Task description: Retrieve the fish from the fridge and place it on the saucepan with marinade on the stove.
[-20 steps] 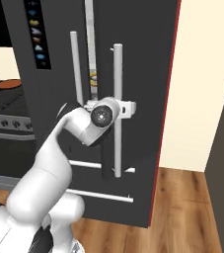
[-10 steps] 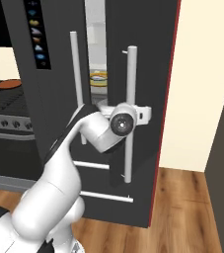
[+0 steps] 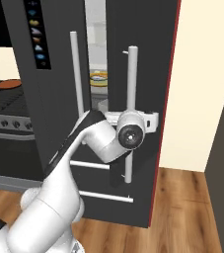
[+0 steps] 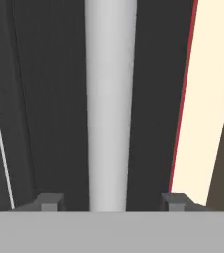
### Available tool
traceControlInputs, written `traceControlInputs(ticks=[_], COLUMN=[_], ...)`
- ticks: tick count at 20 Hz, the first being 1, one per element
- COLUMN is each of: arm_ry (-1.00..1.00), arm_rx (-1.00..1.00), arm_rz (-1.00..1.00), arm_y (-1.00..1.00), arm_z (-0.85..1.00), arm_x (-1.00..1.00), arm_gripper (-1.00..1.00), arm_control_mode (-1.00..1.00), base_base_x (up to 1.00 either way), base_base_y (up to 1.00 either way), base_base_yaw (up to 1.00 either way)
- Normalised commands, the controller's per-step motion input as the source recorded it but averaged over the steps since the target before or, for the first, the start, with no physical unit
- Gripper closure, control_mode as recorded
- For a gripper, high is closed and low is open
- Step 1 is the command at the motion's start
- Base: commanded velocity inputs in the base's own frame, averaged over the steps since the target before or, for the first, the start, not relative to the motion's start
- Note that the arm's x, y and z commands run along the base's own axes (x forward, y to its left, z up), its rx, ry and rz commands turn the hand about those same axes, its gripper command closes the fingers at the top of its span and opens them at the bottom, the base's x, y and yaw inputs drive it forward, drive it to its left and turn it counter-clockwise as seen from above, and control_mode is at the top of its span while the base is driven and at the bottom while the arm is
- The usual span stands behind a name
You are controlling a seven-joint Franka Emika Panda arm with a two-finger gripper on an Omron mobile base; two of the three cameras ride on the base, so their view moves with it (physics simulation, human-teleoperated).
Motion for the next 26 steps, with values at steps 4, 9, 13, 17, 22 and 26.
traceControlInputs(ticks=[4,9,13,17,22,26], arm_ry=[-0.24,-0.02,0.16,0.14,0.12,0.21], arm_rx=[0.0,-0.22,-0.46,-0.51,-0.5,-0.47], arm_rz=[0.0,-0.07,-0.14,-0.19,-0.22,-0.17], arm_y=[-0.12,0.4,0.76,0.75,0.72,0.57], arm_z=[0.0,0.1,0.17,0.23,0.13,0.01], arm_x=[-0.81,-0.61,-0.33,-0.32,-0.22,-0.01], arm_gripper=[-1.0,-1.0,-1.0,-1.0,-1.0,-1.0], arm_control_mode=[-1.0,-1.0,-1.0,-1.0,-1.0,-1.0], base_base_x=[0.0,0.0,0.0,0.0,0.0,0.0], base_base_y=[0.0,0.0,0.0,0.0,0.0,0.0], base_base_yaw=[0.0,0.0,0.0,0.0,0.0,0.0])
